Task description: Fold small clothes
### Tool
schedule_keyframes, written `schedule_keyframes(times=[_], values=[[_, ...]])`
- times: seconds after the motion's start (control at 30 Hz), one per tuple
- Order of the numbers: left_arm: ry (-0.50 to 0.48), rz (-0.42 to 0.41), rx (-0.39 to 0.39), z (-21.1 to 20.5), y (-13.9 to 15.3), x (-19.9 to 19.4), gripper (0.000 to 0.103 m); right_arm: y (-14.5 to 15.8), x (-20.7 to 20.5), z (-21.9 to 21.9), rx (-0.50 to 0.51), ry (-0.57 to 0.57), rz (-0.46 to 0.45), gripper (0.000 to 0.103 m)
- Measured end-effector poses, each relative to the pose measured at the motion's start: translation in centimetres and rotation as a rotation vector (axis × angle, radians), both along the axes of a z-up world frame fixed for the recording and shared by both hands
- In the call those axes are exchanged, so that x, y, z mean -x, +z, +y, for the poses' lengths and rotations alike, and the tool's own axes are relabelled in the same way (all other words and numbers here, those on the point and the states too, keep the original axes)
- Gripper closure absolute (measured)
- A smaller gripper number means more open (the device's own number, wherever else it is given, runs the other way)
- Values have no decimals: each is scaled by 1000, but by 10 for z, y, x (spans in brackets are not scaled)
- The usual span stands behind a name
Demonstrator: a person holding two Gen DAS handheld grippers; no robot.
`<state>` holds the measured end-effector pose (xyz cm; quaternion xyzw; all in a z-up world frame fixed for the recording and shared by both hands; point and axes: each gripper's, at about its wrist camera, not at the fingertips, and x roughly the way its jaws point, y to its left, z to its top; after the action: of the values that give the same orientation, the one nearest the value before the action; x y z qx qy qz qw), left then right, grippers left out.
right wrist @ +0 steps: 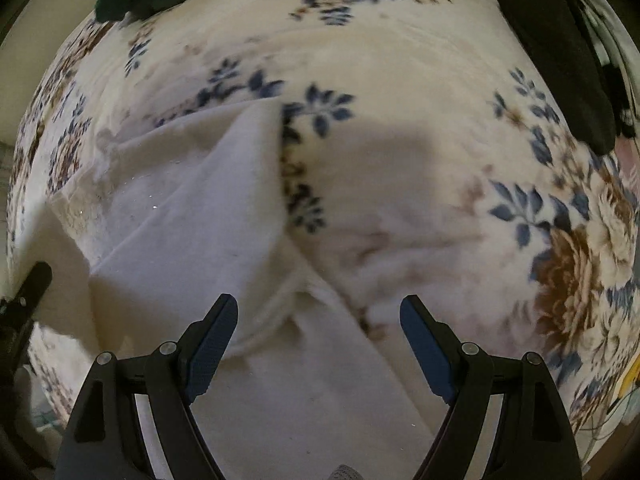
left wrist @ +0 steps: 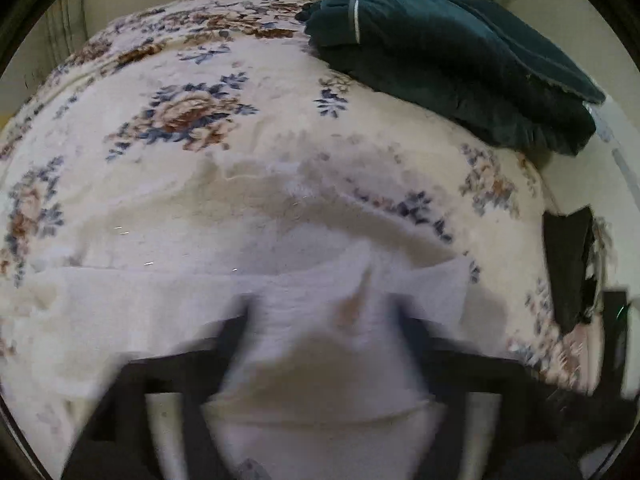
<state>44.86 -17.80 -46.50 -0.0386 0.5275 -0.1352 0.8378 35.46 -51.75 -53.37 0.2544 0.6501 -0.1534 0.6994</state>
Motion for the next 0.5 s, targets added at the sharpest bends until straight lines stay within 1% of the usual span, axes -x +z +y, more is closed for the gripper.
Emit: schedule_keyframes(times=[0.03,0.07,0.1,0.17,0.2,0.23,0.3,0.33,0.37,0.4,0.47,0.5], values=[[22,-18,-61,12,0,8,8,1,3,-5,-26,-9,-4,18],[35,-25,-97,19,-2,15,8,1,3,-5,-46,-17,-6,18],[67,-29,-162,43,-8,27,8,2,3,-8,-82,-27,-10,18],[124,-21,-244,79,-18,46,8,5,-1,-4,-159,-32,-24,18],[167,3,-292,106,-30,59,8,6,-12,9,-226,-5,-46,18],[189,33,-318,118,-42,68,8,6,-12,9,-226,-5,-46,18],[260,125,-372,157,-72,84,8,3,-30,29,-262,44,-56,18],[283,161,-373,170,-83,89,8,-3,-51,50,-269,95,-73,18],[315,196,-374,184,-96,95,8,-3,-51,50,-269,95,-73,18],[336,221,-365,193,-105,99,8,-9,-64,63,-262,130,-78,18],[375,264,-304,208,-122,104,8,-33,-89,89,-254,193,-37,19],[388,271,-269,212,-128,104,5,-45,-97,97,-252,206,-7,28]])
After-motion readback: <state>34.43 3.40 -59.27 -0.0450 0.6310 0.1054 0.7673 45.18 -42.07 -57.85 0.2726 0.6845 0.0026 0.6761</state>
